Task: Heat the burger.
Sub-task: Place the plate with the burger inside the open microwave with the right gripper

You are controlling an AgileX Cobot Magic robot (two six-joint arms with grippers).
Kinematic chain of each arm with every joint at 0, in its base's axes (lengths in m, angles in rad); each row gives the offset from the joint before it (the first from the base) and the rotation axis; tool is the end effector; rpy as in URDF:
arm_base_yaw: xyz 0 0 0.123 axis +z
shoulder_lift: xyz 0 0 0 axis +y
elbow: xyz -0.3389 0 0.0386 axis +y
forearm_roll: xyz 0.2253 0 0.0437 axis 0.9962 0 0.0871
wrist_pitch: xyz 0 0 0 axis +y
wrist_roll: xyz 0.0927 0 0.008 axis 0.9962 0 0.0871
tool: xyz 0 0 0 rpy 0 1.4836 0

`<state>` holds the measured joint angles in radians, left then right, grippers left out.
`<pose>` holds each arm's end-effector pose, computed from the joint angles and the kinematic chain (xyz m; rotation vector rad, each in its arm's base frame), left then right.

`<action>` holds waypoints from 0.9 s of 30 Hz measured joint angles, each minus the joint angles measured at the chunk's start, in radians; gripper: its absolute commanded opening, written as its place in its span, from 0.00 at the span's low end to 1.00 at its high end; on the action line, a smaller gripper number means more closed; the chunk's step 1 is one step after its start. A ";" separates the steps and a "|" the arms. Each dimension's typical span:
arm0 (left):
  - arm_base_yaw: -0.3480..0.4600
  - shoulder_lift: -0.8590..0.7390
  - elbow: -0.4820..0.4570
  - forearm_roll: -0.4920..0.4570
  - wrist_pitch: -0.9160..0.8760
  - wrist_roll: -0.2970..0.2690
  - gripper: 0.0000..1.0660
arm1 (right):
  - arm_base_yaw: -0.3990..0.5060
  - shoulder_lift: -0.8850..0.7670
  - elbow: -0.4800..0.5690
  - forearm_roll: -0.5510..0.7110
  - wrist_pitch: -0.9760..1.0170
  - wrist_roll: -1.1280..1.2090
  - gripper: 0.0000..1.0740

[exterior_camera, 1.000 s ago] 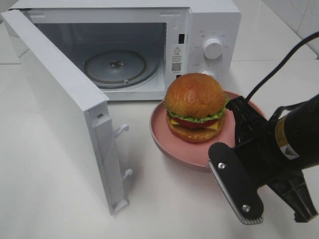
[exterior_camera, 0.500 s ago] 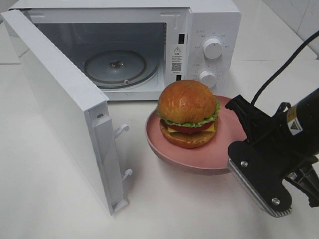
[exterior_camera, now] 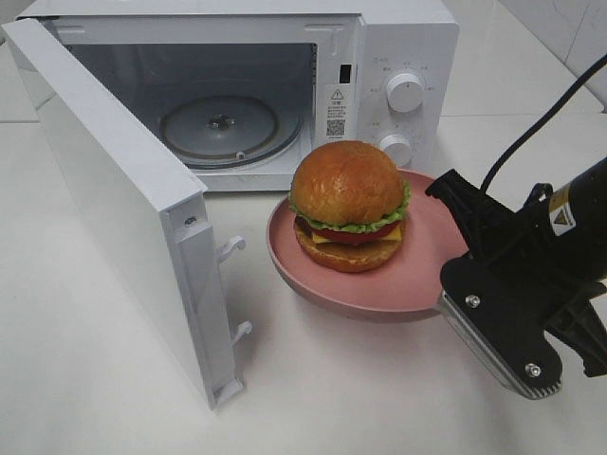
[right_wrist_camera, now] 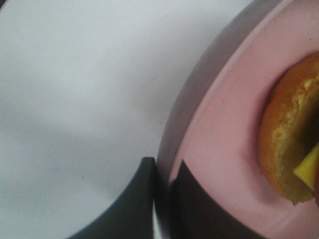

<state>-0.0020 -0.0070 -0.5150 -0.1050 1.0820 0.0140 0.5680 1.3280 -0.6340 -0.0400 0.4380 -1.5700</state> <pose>-0.0831 -0.0084 0.2674 0.0239 2.0410 -0.1180 0.1726 0.1083 0.2702 -2.3590 1.2461 -0.3762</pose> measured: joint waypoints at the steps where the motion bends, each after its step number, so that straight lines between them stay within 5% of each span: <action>1: 0.000 0.000 0.000 0.000 0.000 0.000 0.94 | 0.000 0.000 -0.010 0.003 -0.003 -0.001 0.00; 27: 0.000 0.000 0.000 0.000 0.000 0.000 0.94 | 0.056 0.027 -0.043 -0.012 -0.078 0.012 0.00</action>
<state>-0.0020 -0.0070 -0.5150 -0.1050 1.0820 0.0140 0.6240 1.3550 -0.6770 -0.0520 0.3600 -1.5580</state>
